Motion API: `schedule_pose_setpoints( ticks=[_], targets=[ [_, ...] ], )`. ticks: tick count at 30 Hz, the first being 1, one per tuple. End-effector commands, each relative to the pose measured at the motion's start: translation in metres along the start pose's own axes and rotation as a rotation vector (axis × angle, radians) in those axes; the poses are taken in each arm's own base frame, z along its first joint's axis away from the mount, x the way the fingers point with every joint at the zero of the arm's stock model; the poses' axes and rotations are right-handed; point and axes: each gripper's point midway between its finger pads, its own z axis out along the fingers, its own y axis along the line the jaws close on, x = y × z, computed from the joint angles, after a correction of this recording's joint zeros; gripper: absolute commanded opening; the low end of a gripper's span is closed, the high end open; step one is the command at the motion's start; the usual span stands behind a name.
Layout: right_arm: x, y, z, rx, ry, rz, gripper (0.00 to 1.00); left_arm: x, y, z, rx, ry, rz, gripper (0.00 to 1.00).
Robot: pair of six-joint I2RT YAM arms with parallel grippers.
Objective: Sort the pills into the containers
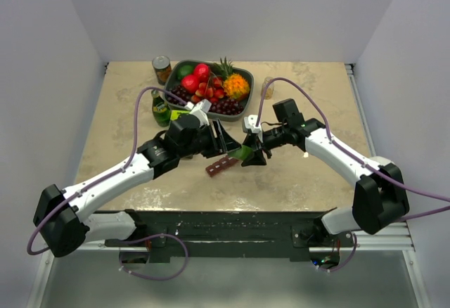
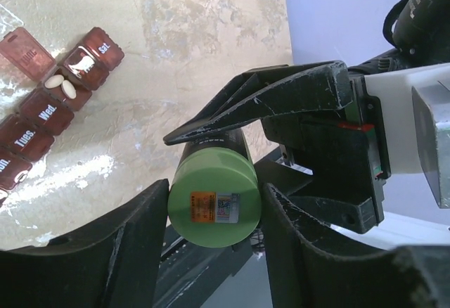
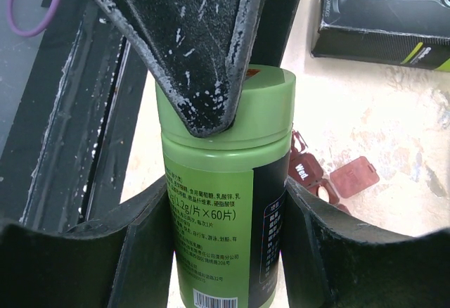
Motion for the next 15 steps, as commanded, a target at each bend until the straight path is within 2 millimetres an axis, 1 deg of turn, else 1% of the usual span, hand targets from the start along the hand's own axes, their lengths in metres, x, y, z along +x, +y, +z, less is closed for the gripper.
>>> schedule_pose_setpoints(
  ticks=[1,3,4,5,6,7,8,9,10,11,12,13,14,15],
  targets=[
    [-0.022,-0.007,-0.003,0.011,-0.05,-0.065,0.0,0.007,-0.012,-0.003,0.068,0.04,0.126,0.35],
    [-0.021,-0.007,-0.003,0.005,-0.052,-0.059,0.0,0.013,-0.016,-0.005,0.119,0.064,0.194,0.3],
    [-0.023,-0.006,-0.003,0.001,-0.057,-0.059,0.0,0.022,-0.024,-0.011,0.208,0.112,0.293,0.28],
    [-0.024,-0.005,-0.003,-0.003,-0.062,-0.056,0.0,0.026,-0.032,-0.015,0.282,0.129,0.363,0.25],
    [-0.024,-0.004,-0.002,-0.012,-0.068,-0.05,0.0,0.024,-0.046,-0.018,0.381,0.108,0.44,0.24],
    [-0.026,-0.003,-0.002,-0.016,-0.075,-0.049,0.0,0.026,-0.049,-0.02,0.434,0.112,0.531,0.24],
    [-0.027,-0.002,-0.002,-0.022,-0.079,-0.046,0.0,0.037,-0.056,-0.027,0.522,0.161,0.595,0.24],
    [-0.028,-0.001,-0.002,-0.031,-0.088,-0.041,0.0,0.04,-0.059,-0.027,0.557,0.18,0.655,0.24],
    [-0.029,0.0,-0.002,-0.034,-0.092,-0.041,0.0,0.05,-0.059,-0.031,0.624,0.221,0.763,0.24],
    [-0.03,0.0,-0.001,-0.039,-0.096,-0.035,0.0,0.054,-0.057,-0.032,0.651,0.249,0.823,0.25],
    [-0.03,0.001,-0.001,-0.045,-0.1,-0.035,0.0,0.065,-0.043,-0.031,0.635,0.344,0.848,0.25],
    [-0.031,0.002,-0.001,-0.05,-0.105,-0.034,0.0,0.067,-0.036,-0.03,0.658,0.35,0.983,0.26],
    [-0.032,0.002,-0.001,-0.052,-0.109,-0.032,0.0,0.074,-0.021,-0.031,0.631,0.41,1.013,0.28],
    [-0.031,0.003,0.0,-0.056,-0.108,-0.029,0.0,0.074,-0.017,-0.03,0.636,0.411,1.065,0.3]
  ],
)
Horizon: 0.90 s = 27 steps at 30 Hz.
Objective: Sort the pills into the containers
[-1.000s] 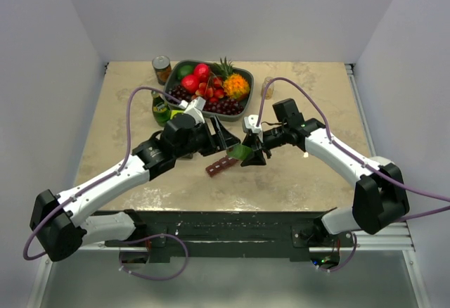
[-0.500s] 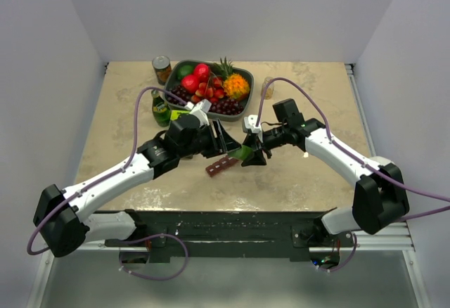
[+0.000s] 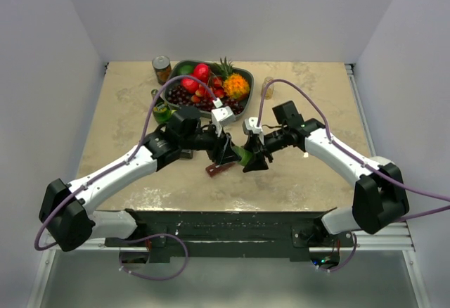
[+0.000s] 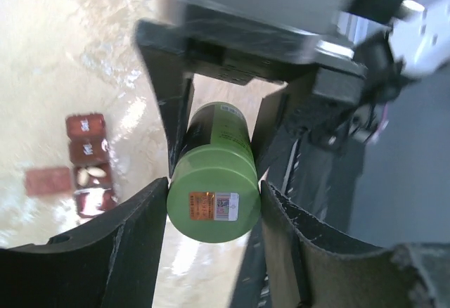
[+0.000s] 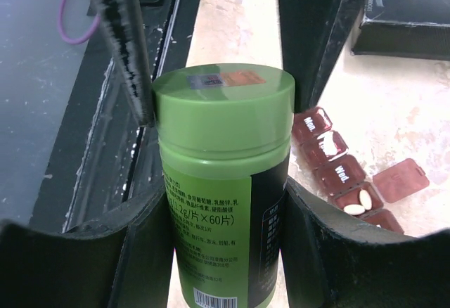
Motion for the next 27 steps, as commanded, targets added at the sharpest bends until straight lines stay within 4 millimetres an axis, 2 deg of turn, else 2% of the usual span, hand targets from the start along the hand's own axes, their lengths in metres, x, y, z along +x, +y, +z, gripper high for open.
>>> schedule_pose_setpoints(
  ticks=[1,4,6,7,8,9,11,13,14,18,22,27],
  targets=[
    [-0.034,-0.012,-0.001,0.005,-0.09,-0.111,0.0,0.037,-0.032,-0.006,0.29,0.169,0.432,0.38],
    [-0.033,-0.013,-0.001,0.006,-0.087,-0.11,0.0,0.016,-0.014,-0.006,0.144,0.109,0.496,0.56],
    [-0.031,-0.014,-0.001,0.011,-0.083,-0.109,0.0,-0.011,-0.017,-0.014,0.088,0.006,0.52,0.63],
    [-0.03,-0.014,0.0,0.012,-0.081,-0.106,0.0,-0.02,-0.018,-0.018,0.062,-0.036,0.503,0.72],
    [-0.029,-0.015,0.0,0.012,-0.079,-0.105,0.0,-0.035,-0.022,-0.021,0.048,-0.105,0.518,0.89],
    [-0.028,-0.015,0.0,0.011,-0.076,-0.101,0.0,-0.041,-0.028,-0.032,0.037,-0.154,0.521,0.99],
    [-0.028,-0.015,0.0,0.011,-0.073,-0.103,0.0,-0.051,-0.038,-0.043,0.037,-0.226,0.508,0.99],
    [-0.027,-0.016,0.0,0.014,-0.071,-0.104,0.0,-0.049,-0.052,-0.056,0.082,-0.26,0.495,0.99],
    [-0.028,-0.015,0.0,0.014,-0.071,-0.108,0.0,-0.055,-0.059,-0.06,0.097,-0.298,0.503,0.99],
    [-0.027,-0.017,-0.001,0.024,-0.066,-0.113,0.0,-0.06,-0.07,-0.077,0.102,-0.362,0.442,0.99],
    [-0.028,-0.017,-0.002,0.034,-0.06,-0.123,0.0,-0.078,-0.057,-0.092,-0.031,-0.444,0.304,0.99],
    [-0.028,-0.017,-0.004,0.044,-0.056,-0.132,0.0,-0.088,-0.045,-0.102,-0.092,-0.496,0.117,1.0]
  ],
)
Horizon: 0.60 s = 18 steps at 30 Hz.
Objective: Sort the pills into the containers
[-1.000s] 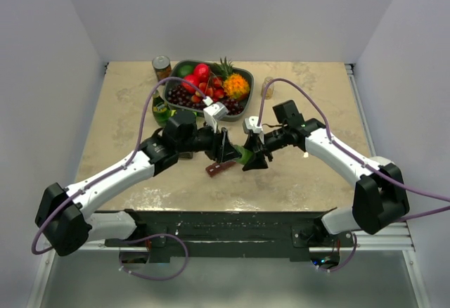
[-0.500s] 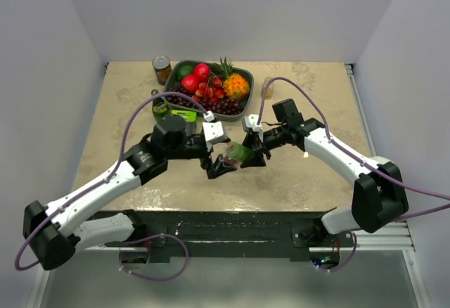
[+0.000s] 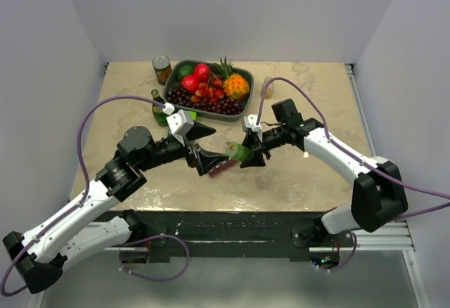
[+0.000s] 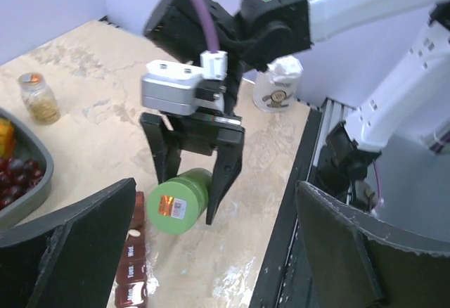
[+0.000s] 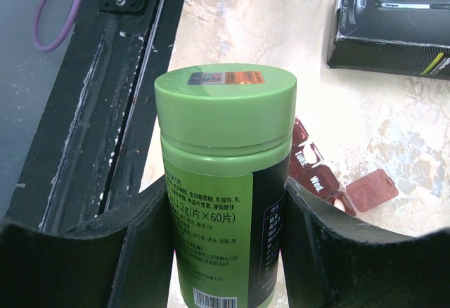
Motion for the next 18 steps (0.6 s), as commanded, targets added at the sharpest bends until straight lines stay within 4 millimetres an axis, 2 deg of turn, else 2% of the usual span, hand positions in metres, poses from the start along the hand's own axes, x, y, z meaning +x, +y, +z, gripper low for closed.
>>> schedule_pose_setpoints(
  ticks=[1,4,9,16,18],
  targets=[
    [-0.024,-0.007,-0.007,0.027,-0.038,-0.093,0.0,-0.021,0.021,-0.004,-0.138,-0.098,-0.237,1.0],
    [-0.025,-0.008,-0.007,0.034,-0.034,-0.099,0.0,-0.017,0.029,-0.002,-0.168,-0.102,-0.404,0.99],
    [-0.026,-0.008,-0.009,0.045,-0.032,-0.11,0.0,0.006,0.046,0.007,-0.256,-0.076,-0.668,0.99],
    [-0.027,-0.009,-0.009,0.048,-0.031,-0.111,0.0,0.035,0.058,0.02,-0.388,0.038,-0.819,0.99],
    [-0.026,-0.009,-0.009,0.049,-0.03,-0.111,0.0,0.044,0.053,0.029,-0.393,0.08,-0.822,0.98]
  ],
)
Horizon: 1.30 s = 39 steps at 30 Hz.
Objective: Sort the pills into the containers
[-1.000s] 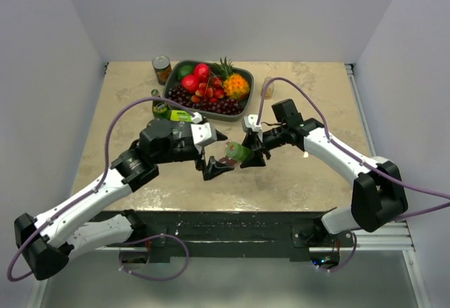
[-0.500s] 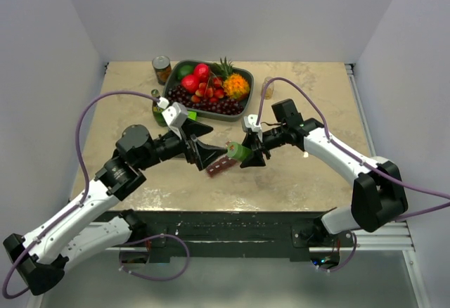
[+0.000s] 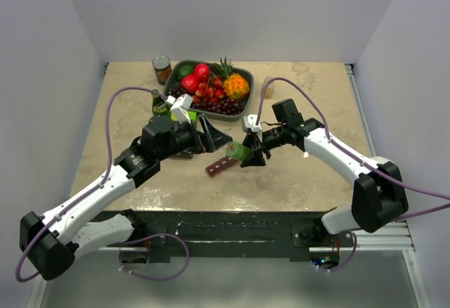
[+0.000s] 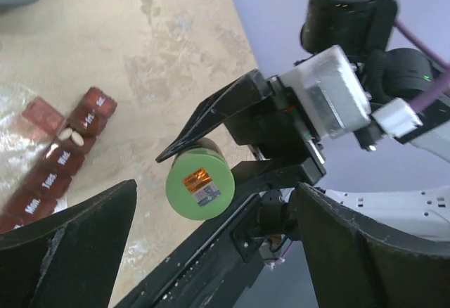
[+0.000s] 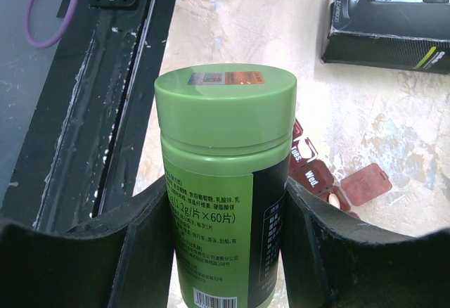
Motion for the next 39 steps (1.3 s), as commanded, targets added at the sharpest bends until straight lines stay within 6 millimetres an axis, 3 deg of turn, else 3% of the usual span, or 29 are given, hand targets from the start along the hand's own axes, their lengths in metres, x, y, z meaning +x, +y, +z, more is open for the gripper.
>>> schedule_pose_setpoints(
  ticks=[1,4,8,14,20,21,25,30,33,36,38,39],
  targets=[
    [-0.027,-0.006,-0.008,0.031,-0.045,-0.105,0.0,0.004,-0.009,0.011,-0.062,0.021,-0.078,0.97],
    [-0.028,-0.006,-0.008,0.031,-0.046,-0.104,0.0,0.019,-0.001,0.022,-0.122,0.07,-0.072,0.94],
    [-0.027,-0.006,-0.008,0.029,-0.046,-0.103,0.0,0.024,0.007,0.03,-0.164,0.083,-0.065,0.87],
    [-0.027,-0.007,-0.008,0.032,-0.044,-0.103,0.0,0.034,0.01,0.038,-0.164,0.125,-0.019,0.71],
    [-0.026,-0.008,-0.007,0.03,-0.043,-0.099,0.0,0.044,0.009,0.043,-0.136,0.17,0.031,0.64],
    [-0.025,-0.008,-0.007,0.028,-0.043,-0.098,0.0,0.044,0.003,0.044,-0.104,0.173,0.044,0.61],
    [-0.026,-0.007,-0.007,0.025,-0.046,-0.096,0.0,0.055,-0.004,0.043,0.032,0.21,0.192,0.34],
    [-0.03,-0.003,-0.007,0.009,-0.062,-0.097,0.0,0.087,-0.028,0.028,0.365,0.337,0.504,0.21],
    [-0.031,-0.002,-0.007,0.005,-0.067,-0.097,0.0,0.096,-0.021,0.021,0.415,0.398,0.664,0.2],
    [-0.03,-0.002,-0.007,0.004,-0.067,-0.095,0.0,0.089,-0.012,0.019,0.413,0.384,0.836,0.21],
    [-0.03,-0.002,-0.007,0.005,-0.066,-0.095,0.0,0.077,-0.01,0.022,0.367,0.35,0.879,0.37],
    [-0.03,-0.002,-0.007,0.007,-0.065,-0.096,0.0,0.062,-0.009,0.026,0.294,0.305,0.884,0.48]
  ],
)
